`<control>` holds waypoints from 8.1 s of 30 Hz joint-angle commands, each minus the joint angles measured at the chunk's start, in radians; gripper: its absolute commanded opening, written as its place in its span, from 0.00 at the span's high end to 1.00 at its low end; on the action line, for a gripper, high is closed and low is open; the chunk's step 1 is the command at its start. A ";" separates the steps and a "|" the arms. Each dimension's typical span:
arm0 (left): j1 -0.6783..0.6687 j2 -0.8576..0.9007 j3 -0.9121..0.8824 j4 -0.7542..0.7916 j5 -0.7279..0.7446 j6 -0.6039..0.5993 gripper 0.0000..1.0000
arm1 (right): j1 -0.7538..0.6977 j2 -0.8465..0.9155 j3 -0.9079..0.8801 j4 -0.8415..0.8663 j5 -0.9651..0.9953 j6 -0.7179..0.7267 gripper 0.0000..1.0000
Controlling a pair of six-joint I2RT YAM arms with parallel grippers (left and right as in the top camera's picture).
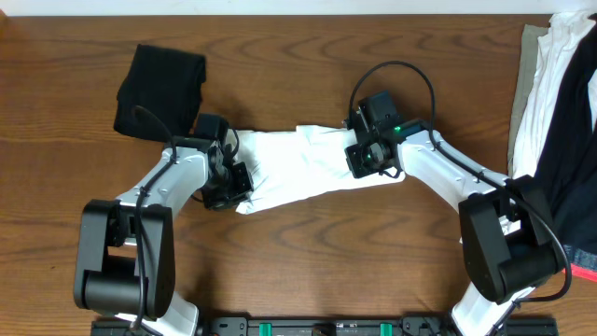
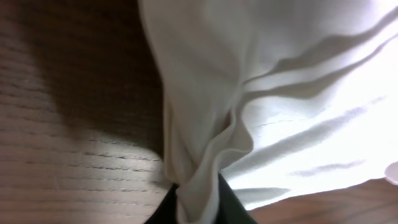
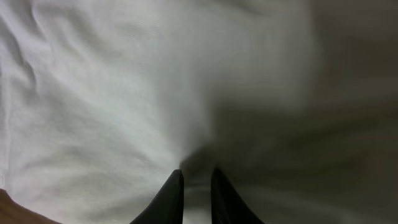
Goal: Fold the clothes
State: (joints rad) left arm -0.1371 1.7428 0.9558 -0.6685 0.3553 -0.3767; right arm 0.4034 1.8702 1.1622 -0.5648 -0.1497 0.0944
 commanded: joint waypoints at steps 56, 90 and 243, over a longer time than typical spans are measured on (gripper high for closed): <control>-0.261 0.000 0.457 -0.233 -0.589 0.348 0.94 | -0.096 -0.076 -0.003 0.022 -0.011 0.009 0.90; -0.628 0.000 0.457 -0.273 -0.750 0.410 0.94 | -0.227 -0.035 -0.005 0.068 -0.132 -0.006 0.99; -0.693 0.019 0.477 0.372 -0.331 0.323 0.44 | -0.246 -0.333 -0.200 0.273 -0.071 0.083 0.48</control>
State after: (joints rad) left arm -0.8566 1.8431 1.3903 -0.3107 0.0471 -0.0185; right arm 0.1600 1.5902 0.9684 -0.2527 -0.2890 0.1947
